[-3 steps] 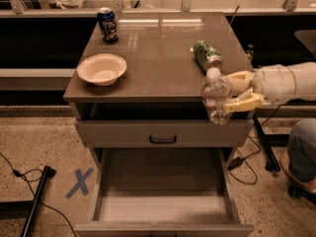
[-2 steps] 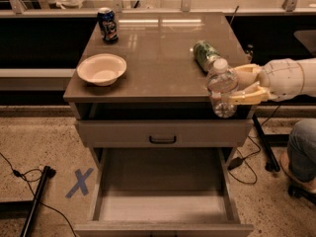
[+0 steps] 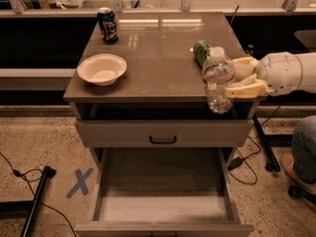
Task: Pick water bottle from middle drawer and place on counter
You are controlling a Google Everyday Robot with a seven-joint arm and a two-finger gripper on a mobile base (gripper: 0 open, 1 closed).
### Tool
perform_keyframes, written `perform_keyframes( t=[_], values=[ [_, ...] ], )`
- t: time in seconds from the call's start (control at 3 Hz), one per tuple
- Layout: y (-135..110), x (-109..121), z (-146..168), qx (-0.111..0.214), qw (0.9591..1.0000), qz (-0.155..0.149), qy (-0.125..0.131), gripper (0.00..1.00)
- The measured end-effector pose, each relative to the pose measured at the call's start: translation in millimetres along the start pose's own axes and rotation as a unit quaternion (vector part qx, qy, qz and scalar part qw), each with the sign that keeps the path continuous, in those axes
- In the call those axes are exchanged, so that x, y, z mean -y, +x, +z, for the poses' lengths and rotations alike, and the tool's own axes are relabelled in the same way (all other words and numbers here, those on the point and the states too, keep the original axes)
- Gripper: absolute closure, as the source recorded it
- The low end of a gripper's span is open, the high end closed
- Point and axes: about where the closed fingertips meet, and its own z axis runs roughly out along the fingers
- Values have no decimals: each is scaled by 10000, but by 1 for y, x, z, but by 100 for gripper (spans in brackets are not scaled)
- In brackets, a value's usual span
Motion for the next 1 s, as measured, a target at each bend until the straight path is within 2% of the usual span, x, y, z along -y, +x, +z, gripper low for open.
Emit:
perform_keyframes(
  t=[0.33, 0.67, 1.0],
  values=[
    [-24, 9, 9, 212, 9990, 372, 160, 100],
    [-30, 28, 9, 396, 9955, 753, 428, 100],
    [-26, 59, -1, 742, 9901, 916, 765, 100]
  ],
)
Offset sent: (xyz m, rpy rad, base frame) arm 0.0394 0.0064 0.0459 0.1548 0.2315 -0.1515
